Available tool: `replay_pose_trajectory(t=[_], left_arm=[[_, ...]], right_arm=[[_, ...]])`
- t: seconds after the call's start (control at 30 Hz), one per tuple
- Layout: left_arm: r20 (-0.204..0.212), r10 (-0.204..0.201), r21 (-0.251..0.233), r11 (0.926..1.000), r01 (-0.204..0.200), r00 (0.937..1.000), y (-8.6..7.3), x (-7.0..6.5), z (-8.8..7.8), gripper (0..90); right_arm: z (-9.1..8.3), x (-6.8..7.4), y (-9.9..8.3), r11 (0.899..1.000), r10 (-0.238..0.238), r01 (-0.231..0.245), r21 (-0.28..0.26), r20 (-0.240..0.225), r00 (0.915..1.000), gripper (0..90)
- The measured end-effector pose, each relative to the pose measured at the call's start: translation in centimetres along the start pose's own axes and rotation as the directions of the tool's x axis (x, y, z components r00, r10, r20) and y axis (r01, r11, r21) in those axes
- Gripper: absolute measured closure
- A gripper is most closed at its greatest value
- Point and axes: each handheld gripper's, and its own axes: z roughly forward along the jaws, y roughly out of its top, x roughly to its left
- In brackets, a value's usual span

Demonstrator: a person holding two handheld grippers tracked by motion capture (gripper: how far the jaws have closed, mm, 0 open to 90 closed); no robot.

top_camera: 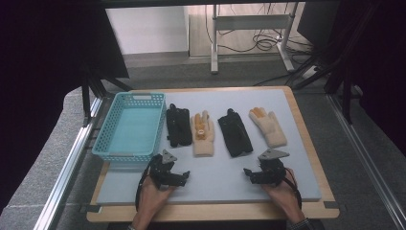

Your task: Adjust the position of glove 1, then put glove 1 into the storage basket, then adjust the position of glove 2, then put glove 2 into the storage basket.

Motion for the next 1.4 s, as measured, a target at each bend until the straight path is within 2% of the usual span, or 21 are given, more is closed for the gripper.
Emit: replay_pose_trajectory(t=[0.27, 0.6, 0.97, 1.23, 1.33, 1.4], left_arm=[[0.0, 0.0, -0.001, 1.0, 0.0, 1.0, -0.01, 0.0, 0.0, 3.5], [0.0, 0.0, -0.001, 1.0, 0.0, 1.0, -0.02, 0.01, 0.0, 3.5], [0.0, 0.0, -0.001, 1.0, 0.0, 1.0, -0.02, 0.01, 0.0, 3.5], [0.001, 0.0, -0.001, 1.0, 0.0, 1.0, -0.01, 0.01, 0.0, 3.5], [0.001, 0.0, -0.001, 1.0, 0.0, 1.0, -0.01, 0.02, 0.0, 3.5], [0.0, 0.0, -0.001, 1.0, 0.0, 1.0, -0.01, 0.01, 0.0, 3.5]], right_arm=[[0.01, -0.01, -0.01, 1.0, 0.0, 0.0, 0.0, -0.002, 1.0, 20.0], [0.09, 0.04, 0.02, 1.0, -0.005, 0.005, 0.008, -0.003, 1.0, 14.5], [0.1, 0.03, 0.03, 1.0, -0.004, 0.004, 0.01, -0.002, 1.0, 14.5], [0.02, -0.02, 0.03, 1.0, 0.004, -0.004, 0.009, -0.003, 1.0, 17.1], [-0.22, -0.14, -0.03, 1.0, 0.013, -0.013, -0.001, -0.001, 0.9999, 23.2], [-0.33, -0.24, -0.05, 1.0, 0.013, -0.013, 0.0, -0.007, 0.9999, 24.2]])
